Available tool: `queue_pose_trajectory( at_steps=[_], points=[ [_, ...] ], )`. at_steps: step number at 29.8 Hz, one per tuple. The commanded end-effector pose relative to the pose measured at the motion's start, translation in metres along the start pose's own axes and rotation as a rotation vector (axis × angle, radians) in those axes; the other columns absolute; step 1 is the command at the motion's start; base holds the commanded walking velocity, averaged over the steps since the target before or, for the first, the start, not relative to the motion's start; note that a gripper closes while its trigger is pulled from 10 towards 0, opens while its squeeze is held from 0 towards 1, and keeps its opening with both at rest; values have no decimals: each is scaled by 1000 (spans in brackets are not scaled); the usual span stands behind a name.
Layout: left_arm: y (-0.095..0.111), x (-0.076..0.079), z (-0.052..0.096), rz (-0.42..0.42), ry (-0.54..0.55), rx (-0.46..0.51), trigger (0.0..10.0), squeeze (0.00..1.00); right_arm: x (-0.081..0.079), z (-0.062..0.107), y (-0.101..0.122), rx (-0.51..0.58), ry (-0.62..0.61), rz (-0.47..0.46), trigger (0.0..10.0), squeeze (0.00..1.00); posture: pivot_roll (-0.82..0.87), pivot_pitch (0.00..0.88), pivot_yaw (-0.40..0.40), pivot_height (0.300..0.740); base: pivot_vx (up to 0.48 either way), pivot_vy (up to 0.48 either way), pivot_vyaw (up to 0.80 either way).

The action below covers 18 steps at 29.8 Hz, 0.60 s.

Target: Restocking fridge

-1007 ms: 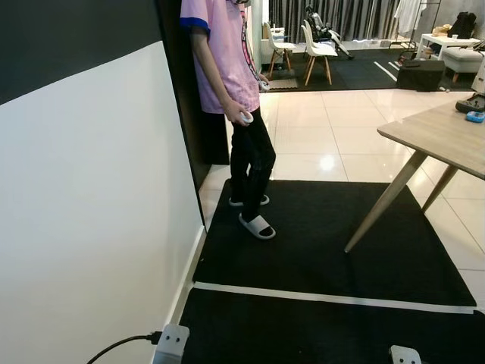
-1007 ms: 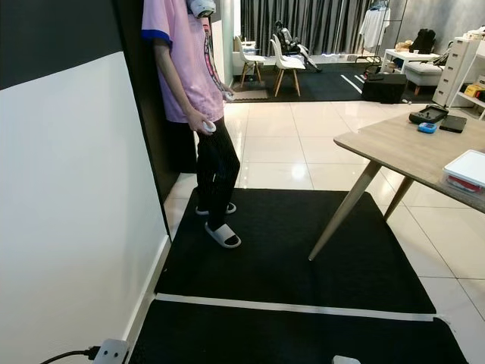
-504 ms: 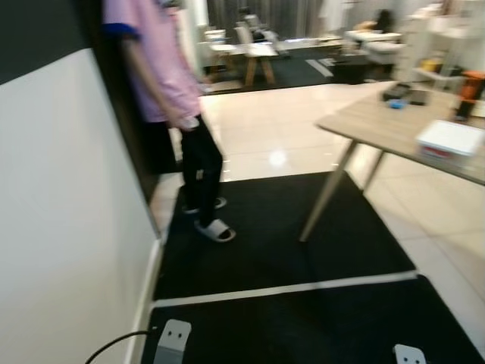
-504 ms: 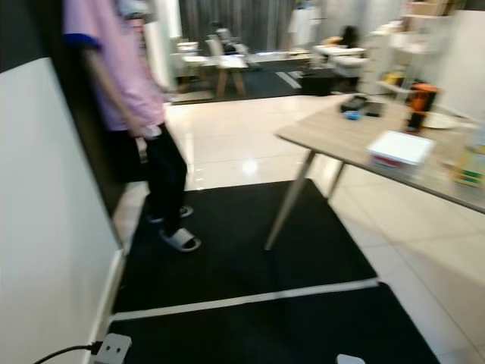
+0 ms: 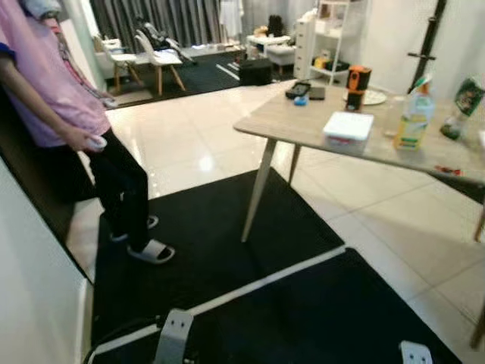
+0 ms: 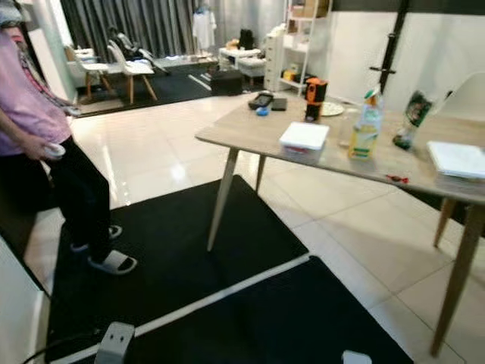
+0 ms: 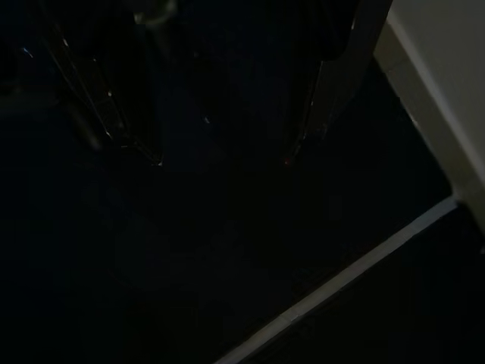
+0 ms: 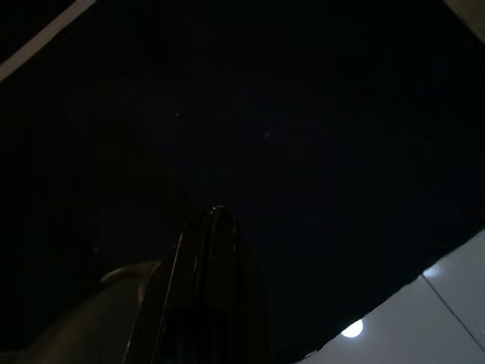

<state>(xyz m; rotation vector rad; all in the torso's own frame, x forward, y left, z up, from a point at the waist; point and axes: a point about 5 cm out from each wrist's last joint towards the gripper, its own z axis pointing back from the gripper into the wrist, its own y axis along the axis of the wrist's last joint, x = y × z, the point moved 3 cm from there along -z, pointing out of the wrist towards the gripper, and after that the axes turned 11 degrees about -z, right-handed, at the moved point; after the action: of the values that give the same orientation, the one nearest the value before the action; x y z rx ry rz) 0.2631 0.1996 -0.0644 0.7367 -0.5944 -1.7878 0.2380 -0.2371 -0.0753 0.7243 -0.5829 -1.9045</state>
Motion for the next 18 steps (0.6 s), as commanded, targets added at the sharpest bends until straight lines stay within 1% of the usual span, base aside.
queue_pose_trajectory(
  at_steps=[1, 7, 18],
  points=[
    [-11, -4, 3, -2, 6, -37, 10000, 0, 2, 1, -7, -19, -8, -9, 10000, 0, -106, 105, 56, 740, 0, 0, -800],
    [-13, -4, 3, 10, 5, -38, 10000, 0, 2, 1, -5, -14, -7, -9, 10000, 0, -106, 104, 55, 740, 0, 0, -800],
    [-11, -3, 2, 19, 3, -28, 10000, 0, 4, 2, -7, -14, -18, -25, 10000, 0, -107, 108, 60, 740, 0, 0, -800]
  ],
)
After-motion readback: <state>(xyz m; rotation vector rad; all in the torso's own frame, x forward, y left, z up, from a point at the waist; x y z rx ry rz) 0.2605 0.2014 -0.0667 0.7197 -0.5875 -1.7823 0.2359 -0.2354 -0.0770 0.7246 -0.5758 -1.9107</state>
